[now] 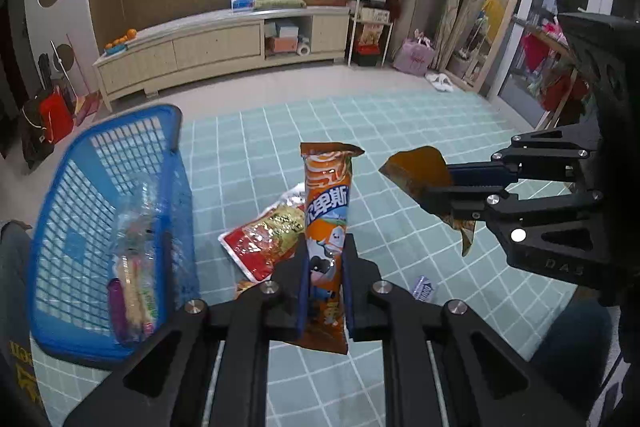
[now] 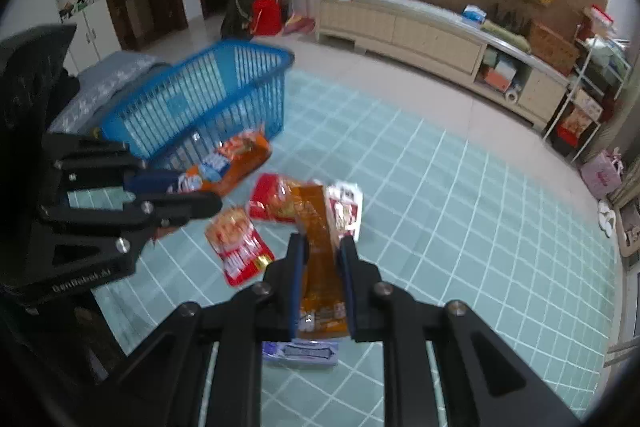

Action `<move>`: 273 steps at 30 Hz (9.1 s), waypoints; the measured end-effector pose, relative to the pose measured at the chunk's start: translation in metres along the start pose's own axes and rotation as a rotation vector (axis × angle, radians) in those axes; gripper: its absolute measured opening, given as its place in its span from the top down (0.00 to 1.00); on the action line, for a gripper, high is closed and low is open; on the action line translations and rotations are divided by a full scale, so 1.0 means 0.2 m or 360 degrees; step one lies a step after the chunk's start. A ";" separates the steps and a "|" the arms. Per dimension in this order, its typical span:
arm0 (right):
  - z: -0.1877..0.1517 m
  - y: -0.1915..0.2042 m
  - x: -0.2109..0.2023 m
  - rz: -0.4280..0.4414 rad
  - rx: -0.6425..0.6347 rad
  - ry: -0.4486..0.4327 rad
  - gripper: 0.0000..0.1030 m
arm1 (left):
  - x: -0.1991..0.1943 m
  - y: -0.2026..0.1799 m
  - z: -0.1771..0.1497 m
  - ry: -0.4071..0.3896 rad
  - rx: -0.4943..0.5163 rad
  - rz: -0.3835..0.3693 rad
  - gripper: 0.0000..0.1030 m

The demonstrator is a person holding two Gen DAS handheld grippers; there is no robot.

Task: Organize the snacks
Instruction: 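Carry the snack stick and orange pouch over the basket and open both tools, then withdraw both tools from the basket toward the red pouches on the mat, then grasp the small red pouch with the right tool and lift it, then lower the left tool onto the large red-and-yellow pouch and grasp it, then carry the large pouch over the basket with the left tool while the right tool carries the small pouch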

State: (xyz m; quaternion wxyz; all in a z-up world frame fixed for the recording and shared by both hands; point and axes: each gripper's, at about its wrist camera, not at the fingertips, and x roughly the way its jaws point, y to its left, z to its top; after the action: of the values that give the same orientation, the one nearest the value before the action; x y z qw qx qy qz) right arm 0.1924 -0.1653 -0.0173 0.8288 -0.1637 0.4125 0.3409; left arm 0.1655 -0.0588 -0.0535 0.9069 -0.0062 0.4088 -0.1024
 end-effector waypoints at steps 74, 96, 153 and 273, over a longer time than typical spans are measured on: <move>0.47 0.62 0.11 0.0033 0.0000 -0.0023 0.22 | -0.48 0.76 -0.22 -0.0053 -0.0254 0.0130 0.37; 0.04 0.38 0.00 0.0067 -0.0029 -0.0119 0.15 | -0.47 0.40 -0.42 -0.0154 -0.0366 0.0223 0.36; -0.21 -0.09 0.20 0.0213 0.0100 -0.0125 0.70 | 0.02 0.00 -0.39 0.0075 -0.0180 0.0216 0.36; -0.19 -0.42 0.28 0.0099 0.0679 0.0008 0.70 | 0.76 0.16 -0.09 0.0684 0.0260 0.0024 0.67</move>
State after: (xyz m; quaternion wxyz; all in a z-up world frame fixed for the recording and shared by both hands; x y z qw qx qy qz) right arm 0.2533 -0.2223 -0.0866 0.8327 0.0273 0.4822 0.2709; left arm 0.2559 -0.0558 -0.1802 0.7972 0.0921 0.5829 -0.1273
